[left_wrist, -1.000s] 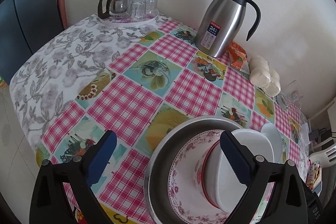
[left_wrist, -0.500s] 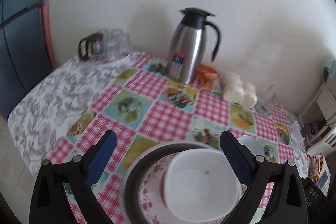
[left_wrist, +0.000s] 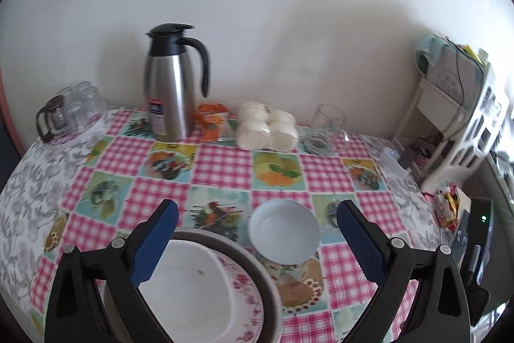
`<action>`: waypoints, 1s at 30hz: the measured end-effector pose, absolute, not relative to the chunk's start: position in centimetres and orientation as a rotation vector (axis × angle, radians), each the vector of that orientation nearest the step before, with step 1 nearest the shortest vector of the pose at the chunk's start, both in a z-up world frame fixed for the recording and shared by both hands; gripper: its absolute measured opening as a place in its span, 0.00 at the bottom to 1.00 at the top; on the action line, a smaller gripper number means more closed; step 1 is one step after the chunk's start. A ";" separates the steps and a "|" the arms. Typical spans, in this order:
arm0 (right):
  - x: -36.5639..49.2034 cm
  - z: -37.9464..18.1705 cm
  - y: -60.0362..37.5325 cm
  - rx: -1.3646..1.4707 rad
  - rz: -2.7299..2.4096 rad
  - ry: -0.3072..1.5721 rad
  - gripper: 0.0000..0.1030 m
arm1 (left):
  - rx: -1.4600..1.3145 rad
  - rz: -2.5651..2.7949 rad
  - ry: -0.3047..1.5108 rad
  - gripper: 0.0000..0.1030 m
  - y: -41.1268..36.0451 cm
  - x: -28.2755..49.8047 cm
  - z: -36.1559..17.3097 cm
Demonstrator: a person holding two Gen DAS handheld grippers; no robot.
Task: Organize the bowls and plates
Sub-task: 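Move the right gripper to the pale blue round bowl on the table, then close the right gripper on the rim of the pale blue bowl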
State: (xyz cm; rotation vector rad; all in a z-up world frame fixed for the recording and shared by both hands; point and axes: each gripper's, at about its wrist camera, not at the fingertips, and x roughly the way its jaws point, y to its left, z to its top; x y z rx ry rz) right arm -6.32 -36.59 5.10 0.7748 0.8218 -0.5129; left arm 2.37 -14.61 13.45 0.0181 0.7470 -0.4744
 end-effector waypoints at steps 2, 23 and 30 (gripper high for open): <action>-6.3 4.4 -37.2 0.794 -0.518 0.831 1.00 | 0.033 -0.488 0.760 0.96 -15.7 2.4 13.0; -2.5 0.5 -38.1 0.854 -0.451 0.836 1.00 | 0.049 -0.484 0.902 0.92 -21.0 5.9 6.2; -1.0 -1.0 -38.0 0.842 -0.449 0.862 0.99 | 0.021 -0.469 0.919 0.91 -20.7 7.5 4.9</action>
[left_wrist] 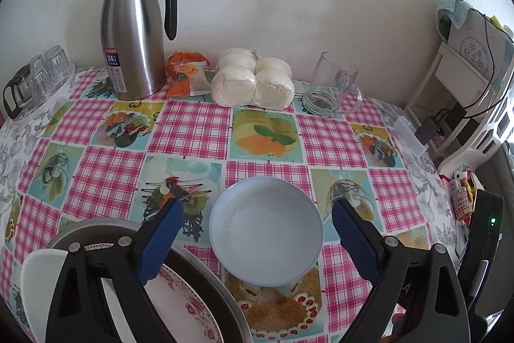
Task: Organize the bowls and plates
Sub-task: 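Close the right gripper on the rim of the pale blue bowl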
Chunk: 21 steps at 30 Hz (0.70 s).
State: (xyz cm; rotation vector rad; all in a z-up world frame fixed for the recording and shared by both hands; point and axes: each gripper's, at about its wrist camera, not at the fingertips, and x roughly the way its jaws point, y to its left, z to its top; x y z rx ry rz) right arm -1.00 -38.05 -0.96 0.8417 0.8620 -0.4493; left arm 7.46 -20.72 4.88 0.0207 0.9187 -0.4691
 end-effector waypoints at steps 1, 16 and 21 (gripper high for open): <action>-0.7 -1.2 -37.9 0.840 -0.442 0.866 0.99 | 0.017 -0.469 0.923 0.88 -20.7 7.6 4.7; 2.3 -3.1 -34.6 0.768 -0.361 0.942 0.80 | 0.013 -0.482 0.937 0.82 -20.4 8.4 4.2; 2.6 -3.6 -34.0 0.781 -0.336 0.952 0.64 | 0.015 -0.482 0.937 0.82 -20.3 8.3 4.2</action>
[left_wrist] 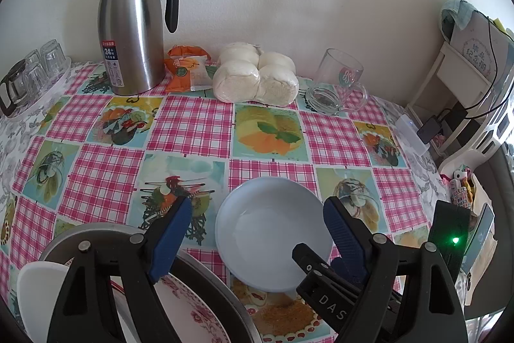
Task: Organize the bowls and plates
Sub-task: 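Close the right gripper on the rim of the pale blue bowl, then lift the pale blue bowl with the right gripper over the steel basin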
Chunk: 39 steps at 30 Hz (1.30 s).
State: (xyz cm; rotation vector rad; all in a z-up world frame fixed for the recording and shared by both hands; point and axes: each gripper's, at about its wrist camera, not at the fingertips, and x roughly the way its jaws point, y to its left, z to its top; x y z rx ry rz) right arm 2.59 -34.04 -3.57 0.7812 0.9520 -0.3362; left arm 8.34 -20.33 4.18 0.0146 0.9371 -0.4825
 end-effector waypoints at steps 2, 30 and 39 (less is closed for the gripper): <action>2.7 -3.8 -33.8 0.788 -0.323 0.954 0.59 | 0.018 -0.483 0.937 0.82 -20.4 8.3 4.2; -0.4 -4.0 -38.5 0.913 -0.349 0.862 0.11 | 0.133 -0.564 1.030 0.55 -23.2 7.6 1.4; -0.7 -4.4 -38.5 0.921 -0.352 0.879 0.11 | 0.162 -0.562 1.099 0.44 -24.0 7.3 -0.9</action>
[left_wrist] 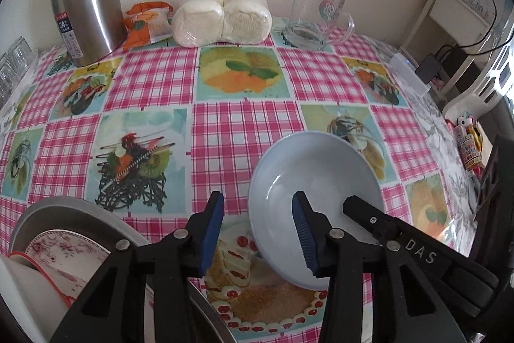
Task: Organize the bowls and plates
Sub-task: 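Lift the pale blue bowl with the right gripper over the steel basin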
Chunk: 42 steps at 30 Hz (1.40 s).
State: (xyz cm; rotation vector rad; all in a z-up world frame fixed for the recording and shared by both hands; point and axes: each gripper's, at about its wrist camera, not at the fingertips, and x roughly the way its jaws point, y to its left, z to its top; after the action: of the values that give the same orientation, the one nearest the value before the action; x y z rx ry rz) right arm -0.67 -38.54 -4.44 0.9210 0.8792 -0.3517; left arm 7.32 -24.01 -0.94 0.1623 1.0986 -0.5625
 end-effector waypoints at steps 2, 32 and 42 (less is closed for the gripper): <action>-0.6 -4.5 -38.5 0.920 -0.349 0.883 0.11 | 0.168 -0.573 1.107 0.40 -24.2 7.3 -1.4; -1.8 8.1 -31.6 0.745 -0.262 0.754 0.12 | -0.052 -0.622 0.915 0.24 -14.8 4.8 11.2; -0.9 10.6 -24.2 0.678 -0.154 0.746 0.12 | -0.168 -0.558 0.894 0.24 -6.7 4.6 12.6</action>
State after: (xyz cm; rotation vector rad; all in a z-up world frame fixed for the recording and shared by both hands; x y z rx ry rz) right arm -0.93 -24.16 10.58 0.6782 0.7456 -0.1543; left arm 4.63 -6.74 12.58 -0.1680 0.8940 -0.5578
